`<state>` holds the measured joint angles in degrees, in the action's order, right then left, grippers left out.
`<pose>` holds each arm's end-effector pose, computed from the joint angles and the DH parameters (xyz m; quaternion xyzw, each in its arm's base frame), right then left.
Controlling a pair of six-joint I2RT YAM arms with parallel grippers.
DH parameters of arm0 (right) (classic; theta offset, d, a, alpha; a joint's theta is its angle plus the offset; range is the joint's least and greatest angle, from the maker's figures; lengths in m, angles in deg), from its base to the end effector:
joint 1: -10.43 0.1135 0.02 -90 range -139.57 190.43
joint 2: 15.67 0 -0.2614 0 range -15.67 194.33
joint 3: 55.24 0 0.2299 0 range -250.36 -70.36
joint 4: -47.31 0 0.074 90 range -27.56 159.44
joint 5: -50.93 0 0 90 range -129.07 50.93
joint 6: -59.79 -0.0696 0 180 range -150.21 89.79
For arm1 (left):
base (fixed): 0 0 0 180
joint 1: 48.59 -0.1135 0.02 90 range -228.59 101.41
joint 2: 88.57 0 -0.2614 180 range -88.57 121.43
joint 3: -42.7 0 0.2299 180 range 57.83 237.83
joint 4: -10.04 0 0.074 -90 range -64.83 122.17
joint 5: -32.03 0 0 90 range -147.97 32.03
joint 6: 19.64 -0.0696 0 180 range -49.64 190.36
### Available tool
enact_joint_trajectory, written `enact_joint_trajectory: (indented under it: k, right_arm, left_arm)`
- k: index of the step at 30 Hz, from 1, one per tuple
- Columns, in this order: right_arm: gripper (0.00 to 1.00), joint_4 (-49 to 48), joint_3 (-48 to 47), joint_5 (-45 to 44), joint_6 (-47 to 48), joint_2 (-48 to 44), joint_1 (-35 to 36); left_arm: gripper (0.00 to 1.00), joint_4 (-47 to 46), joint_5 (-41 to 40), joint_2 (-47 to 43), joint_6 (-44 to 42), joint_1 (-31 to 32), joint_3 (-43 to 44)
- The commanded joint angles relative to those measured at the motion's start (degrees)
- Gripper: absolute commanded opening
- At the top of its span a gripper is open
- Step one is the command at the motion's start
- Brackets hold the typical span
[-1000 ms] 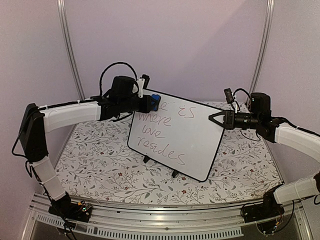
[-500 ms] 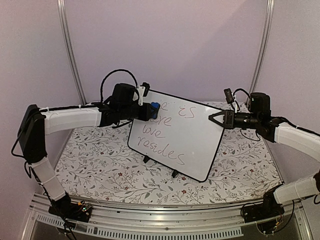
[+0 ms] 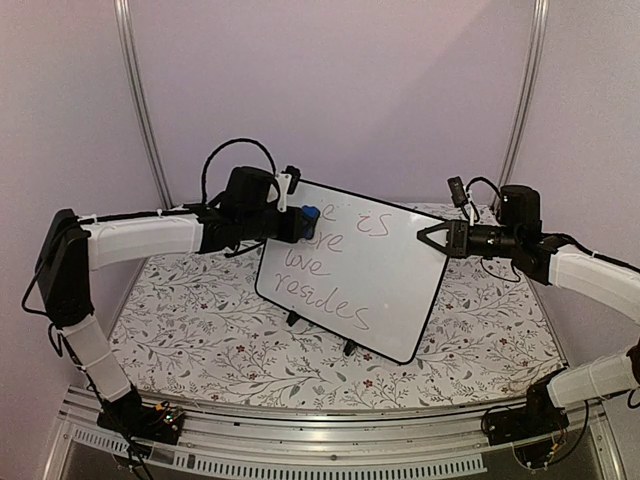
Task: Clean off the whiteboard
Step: Erase the whiteboard from the whiteboard stand.
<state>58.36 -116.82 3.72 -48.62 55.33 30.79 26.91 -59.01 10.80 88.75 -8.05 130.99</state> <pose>0.2450 0.1414 0.2793 -0.2210 0.7612 0.4589 0.4014 0.3162 -0.2688 0.2599 0.1600 0.8418 -0.2467 0.4526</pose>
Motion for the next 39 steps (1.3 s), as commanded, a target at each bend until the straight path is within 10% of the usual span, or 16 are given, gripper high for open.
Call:
enact_joint_trajectory:
  k: [1,39]
  right_arm:
    - [0.00,3.5,0.1,5.3,6.9,0.5,2.2]
    - [0.00,3.5,0.2,5.4,6.9,0.6,2.3]
  left_arm:
    - [0.00,1.2,-1.8,2.7,-1.7,0.3,4.9]
    - [0.00,-3.4,0.1,-2.1,0.7,1.2,-6.9]
